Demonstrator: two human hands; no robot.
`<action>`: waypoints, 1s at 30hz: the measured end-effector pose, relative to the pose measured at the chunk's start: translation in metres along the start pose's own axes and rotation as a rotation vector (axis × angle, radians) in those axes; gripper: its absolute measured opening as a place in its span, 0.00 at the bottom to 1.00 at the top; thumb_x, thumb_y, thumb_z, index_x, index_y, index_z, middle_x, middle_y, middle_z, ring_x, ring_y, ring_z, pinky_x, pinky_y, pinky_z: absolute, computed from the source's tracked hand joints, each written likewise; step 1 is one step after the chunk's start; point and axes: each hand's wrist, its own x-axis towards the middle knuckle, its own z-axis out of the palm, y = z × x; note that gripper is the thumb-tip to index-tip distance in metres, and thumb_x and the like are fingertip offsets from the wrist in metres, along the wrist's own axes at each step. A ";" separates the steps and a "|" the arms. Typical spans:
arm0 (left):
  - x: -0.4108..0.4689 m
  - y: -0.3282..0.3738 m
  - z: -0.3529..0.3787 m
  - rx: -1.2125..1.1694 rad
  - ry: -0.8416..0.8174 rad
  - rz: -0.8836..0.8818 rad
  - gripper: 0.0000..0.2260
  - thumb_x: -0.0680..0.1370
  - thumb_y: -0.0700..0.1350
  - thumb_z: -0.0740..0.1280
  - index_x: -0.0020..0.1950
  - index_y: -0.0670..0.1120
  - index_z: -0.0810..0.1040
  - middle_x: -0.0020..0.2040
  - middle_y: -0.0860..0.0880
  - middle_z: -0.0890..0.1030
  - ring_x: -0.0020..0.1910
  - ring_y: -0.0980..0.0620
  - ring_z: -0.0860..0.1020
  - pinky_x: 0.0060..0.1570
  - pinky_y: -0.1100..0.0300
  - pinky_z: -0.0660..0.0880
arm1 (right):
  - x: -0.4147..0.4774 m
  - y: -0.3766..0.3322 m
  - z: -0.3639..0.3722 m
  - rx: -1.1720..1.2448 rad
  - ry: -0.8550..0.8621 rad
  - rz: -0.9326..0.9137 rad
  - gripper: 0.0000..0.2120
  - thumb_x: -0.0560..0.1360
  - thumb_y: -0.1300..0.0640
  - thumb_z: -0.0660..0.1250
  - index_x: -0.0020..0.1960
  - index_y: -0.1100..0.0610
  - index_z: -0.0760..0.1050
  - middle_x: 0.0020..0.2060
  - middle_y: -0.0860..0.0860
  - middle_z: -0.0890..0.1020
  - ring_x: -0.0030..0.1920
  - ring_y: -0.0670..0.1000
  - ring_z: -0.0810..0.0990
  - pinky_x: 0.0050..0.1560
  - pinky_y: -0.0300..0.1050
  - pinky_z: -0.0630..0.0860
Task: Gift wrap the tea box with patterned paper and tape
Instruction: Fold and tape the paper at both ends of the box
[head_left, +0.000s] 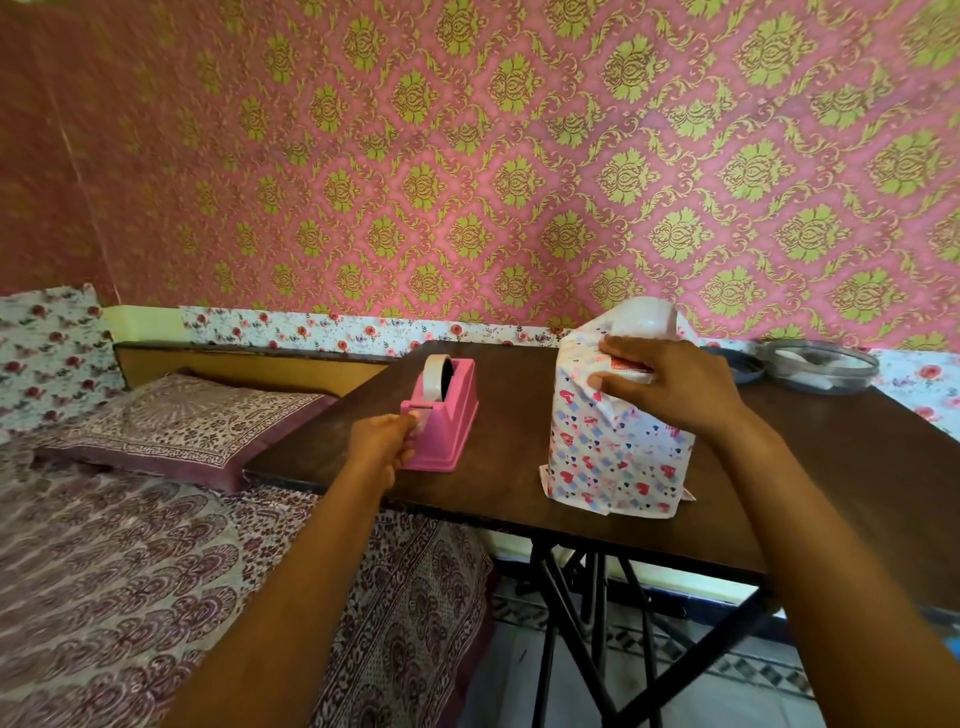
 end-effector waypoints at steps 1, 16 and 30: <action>0.001 -0.003 -0.002 0.009 -0.015 -0.002 0.06 0.75 0.41 0.68 0.38 0.43 0.74 0.35 0.47 0.77 0.31 0.55 0.72 0.29 0.66 0.73 | 0.000 0.000 0.000 0.001 0.001 -0.001 0.24 0.73 0.37 0.62 0.67 0.44 0.70 0.65 0.45 0.74 0.65 0.49 0.72 0.59 0.44 0.69; 0.012 0.013 -0.013 0.741 0.088 0.285 0.09 0.73 0.46 0.71 0.44 0.40 0.83 0.38 0.46 0.79 0.40 0.51 0.75 0.40 0.58 0.71 | 0.000 -0.002 -0.001 -0.003 0.002 -0.001 0.25 0.73 0.37 0.62 0.67 0.44 0.70 0.66 0.44 0.73 0.66 0.49 0.71 0.61 0.45 0.68; -0.019 0.034 -0.017 0.468 -0.260 0.314 0.04 0.76 0.42 0.66 0.45 0.43 0.80 0.35 0.50 0.78 0.33 0.55 0.73 0.30 0.68 0.70 | 0.002 -0.004 -0.002 -0.008 -0.040 0.021 0.26 0.73 0.37 0.62 0.69 0.44 0.68 0.66 0.46 0.74 0.65 0.50 0.72 0.59 0.45 0.70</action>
